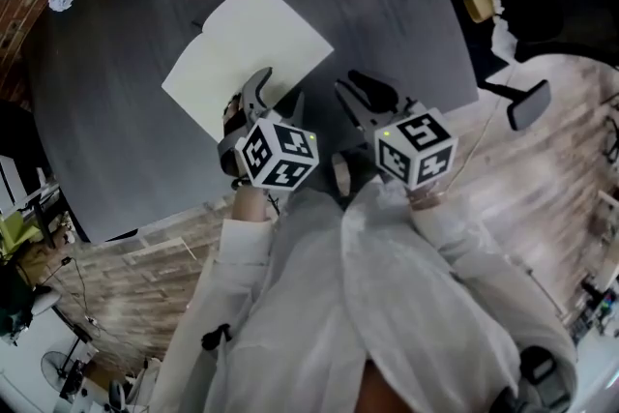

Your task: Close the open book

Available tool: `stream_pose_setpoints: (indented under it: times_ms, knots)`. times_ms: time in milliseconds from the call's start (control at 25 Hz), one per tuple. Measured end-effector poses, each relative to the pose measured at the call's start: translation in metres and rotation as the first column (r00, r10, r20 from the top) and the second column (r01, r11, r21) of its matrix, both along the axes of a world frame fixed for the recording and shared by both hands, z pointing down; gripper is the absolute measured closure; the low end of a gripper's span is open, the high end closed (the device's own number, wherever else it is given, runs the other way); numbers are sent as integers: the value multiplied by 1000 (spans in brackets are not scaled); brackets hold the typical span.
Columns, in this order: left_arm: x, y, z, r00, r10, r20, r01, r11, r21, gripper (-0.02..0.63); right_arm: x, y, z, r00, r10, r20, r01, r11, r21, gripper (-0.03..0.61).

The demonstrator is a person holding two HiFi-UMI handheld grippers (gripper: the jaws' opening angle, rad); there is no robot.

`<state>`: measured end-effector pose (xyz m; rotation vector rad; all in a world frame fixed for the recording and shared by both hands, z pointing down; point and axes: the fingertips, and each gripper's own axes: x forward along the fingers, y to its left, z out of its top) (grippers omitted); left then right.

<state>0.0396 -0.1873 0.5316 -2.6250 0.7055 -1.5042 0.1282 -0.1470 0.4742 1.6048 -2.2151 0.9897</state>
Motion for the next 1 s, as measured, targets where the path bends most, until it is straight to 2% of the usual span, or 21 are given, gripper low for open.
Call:
stream_pose_setpoints:
  times_ms: [480, 880, 1000]
  knots:
    - [1, -5, 16, 992, 18, 123, -25, 998, 57, 373, 7, 3, 8, 1000, -5, 6, 5, 1000, -17, 486]
    - [1, -4, 13, 993, 28, 112, -38, 996, 82, 378, 8, -1, 12, 1000, 0, 18, 1, 1000, -18, 486]
    - [2, 1, 13, 995, 36, 98, -42, 997, 61, 432, 7, -2, 14, 1000, -3, 26, 3, 1000, -26, 485]
